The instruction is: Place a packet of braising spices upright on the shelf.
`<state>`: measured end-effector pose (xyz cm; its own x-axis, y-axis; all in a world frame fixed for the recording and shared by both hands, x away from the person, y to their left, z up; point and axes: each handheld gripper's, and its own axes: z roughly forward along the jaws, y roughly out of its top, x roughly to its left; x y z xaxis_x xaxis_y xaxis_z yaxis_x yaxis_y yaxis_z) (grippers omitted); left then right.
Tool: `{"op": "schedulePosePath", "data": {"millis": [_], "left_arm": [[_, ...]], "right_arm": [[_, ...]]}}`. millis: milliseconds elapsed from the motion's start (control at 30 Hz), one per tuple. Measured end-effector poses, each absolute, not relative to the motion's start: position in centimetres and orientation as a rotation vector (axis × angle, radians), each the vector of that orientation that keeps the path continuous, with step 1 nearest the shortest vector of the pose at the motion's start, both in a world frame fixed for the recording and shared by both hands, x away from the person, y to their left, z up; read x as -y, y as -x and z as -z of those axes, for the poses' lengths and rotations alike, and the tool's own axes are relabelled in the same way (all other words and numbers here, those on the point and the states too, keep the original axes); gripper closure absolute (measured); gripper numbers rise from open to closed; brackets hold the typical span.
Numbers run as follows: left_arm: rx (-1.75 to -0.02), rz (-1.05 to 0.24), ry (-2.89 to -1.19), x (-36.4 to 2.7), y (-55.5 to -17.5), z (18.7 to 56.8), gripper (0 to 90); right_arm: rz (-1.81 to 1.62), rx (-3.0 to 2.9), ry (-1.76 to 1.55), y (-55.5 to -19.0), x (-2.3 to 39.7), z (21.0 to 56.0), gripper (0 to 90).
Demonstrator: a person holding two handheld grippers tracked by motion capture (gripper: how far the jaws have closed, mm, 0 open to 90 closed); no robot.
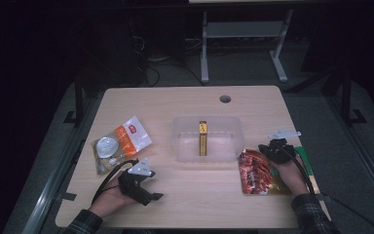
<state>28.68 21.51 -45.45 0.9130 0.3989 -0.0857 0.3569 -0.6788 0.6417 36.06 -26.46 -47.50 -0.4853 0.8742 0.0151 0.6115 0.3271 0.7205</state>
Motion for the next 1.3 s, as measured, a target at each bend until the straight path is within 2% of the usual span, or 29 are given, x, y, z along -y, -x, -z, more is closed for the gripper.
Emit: {"op": "schedulePosePath", "data": {"millis": [733,900,1300], "left_arm": [[-0.528,-0.08,-2.382,-21.5,-28.7,45.3,14.5],[-0.531,-0.076,-2.374,-21.5,-28.7,45.3,14.5],[-0.469,-0.065,-2.357,-20.1,-29.7,44.9,14.5]], "right_arm": [[-0.963,-2.325,-1.181,-32.4,25.4,46.9,90.0],[-0.971,-2.239,-1.237,-31.5,27.3,45.3,90.0],[-0.866,-2.134,-1.377,-28.6,31.4,45.2,90.0]]}}
